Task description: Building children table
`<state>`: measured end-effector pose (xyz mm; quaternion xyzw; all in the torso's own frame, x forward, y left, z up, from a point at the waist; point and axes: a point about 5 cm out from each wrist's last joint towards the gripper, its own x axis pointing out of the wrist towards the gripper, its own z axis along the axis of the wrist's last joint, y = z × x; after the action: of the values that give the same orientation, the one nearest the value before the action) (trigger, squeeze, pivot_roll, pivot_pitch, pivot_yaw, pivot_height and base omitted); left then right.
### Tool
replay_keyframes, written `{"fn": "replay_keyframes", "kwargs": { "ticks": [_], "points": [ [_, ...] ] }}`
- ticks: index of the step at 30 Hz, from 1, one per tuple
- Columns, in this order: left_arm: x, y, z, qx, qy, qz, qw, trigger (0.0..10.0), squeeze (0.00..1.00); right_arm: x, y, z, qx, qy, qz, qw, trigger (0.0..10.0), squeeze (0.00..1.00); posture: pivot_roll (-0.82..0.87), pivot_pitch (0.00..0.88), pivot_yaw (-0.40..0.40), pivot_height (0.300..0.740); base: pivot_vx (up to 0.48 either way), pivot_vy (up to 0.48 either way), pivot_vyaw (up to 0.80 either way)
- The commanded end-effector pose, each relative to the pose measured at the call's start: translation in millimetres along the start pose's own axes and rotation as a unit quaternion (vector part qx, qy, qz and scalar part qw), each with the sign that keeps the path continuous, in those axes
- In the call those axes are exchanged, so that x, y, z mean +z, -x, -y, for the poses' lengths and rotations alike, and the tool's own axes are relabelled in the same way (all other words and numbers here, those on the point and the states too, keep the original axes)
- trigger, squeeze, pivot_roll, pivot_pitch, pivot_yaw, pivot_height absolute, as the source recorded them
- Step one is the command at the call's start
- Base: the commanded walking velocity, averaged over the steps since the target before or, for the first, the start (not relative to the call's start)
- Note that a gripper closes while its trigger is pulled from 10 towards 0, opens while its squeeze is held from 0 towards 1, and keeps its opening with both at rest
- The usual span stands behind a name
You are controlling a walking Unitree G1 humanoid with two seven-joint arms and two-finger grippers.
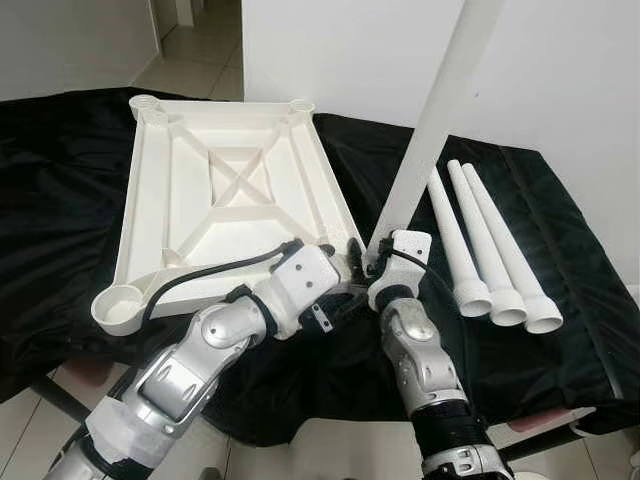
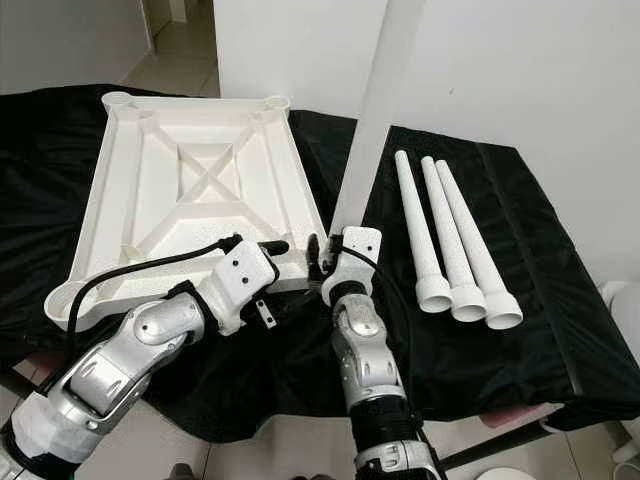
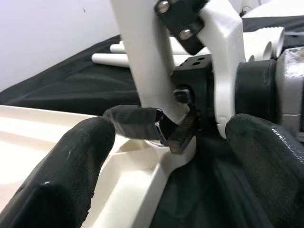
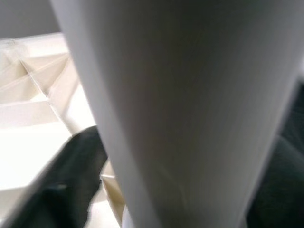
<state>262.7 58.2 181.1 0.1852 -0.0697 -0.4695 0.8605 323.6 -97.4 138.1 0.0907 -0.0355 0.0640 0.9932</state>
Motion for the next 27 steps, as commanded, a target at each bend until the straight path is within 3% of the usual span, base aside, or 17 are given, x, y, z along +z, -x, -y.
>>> {"fn": "replay_keyframes", "kwargs": {
  "ticks": [1,3,4,5,9,11,15,20,22,27],
  "points": [
    [-2.4,-0.3,1.9,-0.022,-0.003,-0.003,1.0,10.0,0.0,-0.6,2.2,5.2,0.018,0.004,-0.004,1.0,10.0,1.0,0.08,0.034,-0.096,0.74,0.0,0.0,0.0],
    [-2.3,-0.5,1.9,-0.022,-0.003,-0.003,1.0,10.0,0.0,0.1,2.2,6.5,0.033,0.009,-0.004,0.999,10.0,1.0,0.08,0.033,-0.095,0.74,0.0,0.0,0.0],
    [-2.3,-0.8,1.7,-0.022,-0.003,-0.003,1.0,10.0,0.0,0.7,2.0,8.5,0.042,0.015,-0.006,0.999,10.0,0.89,0.08,0.034,-0.094,0.74,0.0,0.0,0.0],
    [-1.8,-0.4,1.9,-0.024,-0.001,-0.002,1.0,10.0,0.0,2.1,1.3,13.7,0.058,0.036,-0.008,0.998,10.0,0.0,0.08,0.033,-0.094,0.74,0.0,0.0,0.0],
    [-1.0,0.0,2.0,-0.026,0.004,0.001,1.0,10.0,0.0,4.6,0.0,20.2,0.083,0.054,-0.01,0.995,10.0,0.0,0.08,0.034,-0.091,0.74,0.0,0.0,0.0],
    [-0.5,-0.6,2.0,-0.027,0.001,0.001,1.0,10.0,0.0,9.5,-1.8,23.4,0.13,0.073,-0.004,0.989,10.0,0.0,0.08,0.037,-0.088,0.74,0.0,0.0,0.0],
    [-0.4,-1.1,1.6,-0.027,0.001,0.001,1.0,10.0,0.0,11.4,-2.6,24.5,0.147,0.08,-0.003,0.986,10.0,0.0,0.08,0.041,-0.086,0.74,0.0,0.0,0.0],
    [0.2,-2.4,0.6,-0.025,-0.001,0.002,1.0,10.0,0.0,14.8,-7.1,29.0,0.208,0.12,-0.011,0.971,10.0,0.0,0.07,0.048,-0.074,0.74,0.0,0.0,0.0],
    [1.1,-3.9,0.5,-0.025,-0.003,0.004,1.0,10.0,0.0,15.8,-12.3,33.3,0.254,0.142,-0.026,0.956,10.0,0.0,0.08,0.049,-0.072,0.74,0.0,0.0,0.0],
    [2.3,-4.9,0.9,-0.026,-0.004,0.005,1.0,10.0,0.0,15.1,-16.9,36.6,0.274,0.156,-0.039,0.948,10.0,0.0,0.08,0.056,-0.072,0.74,0.0,0.0,0.0]
  ]
}}
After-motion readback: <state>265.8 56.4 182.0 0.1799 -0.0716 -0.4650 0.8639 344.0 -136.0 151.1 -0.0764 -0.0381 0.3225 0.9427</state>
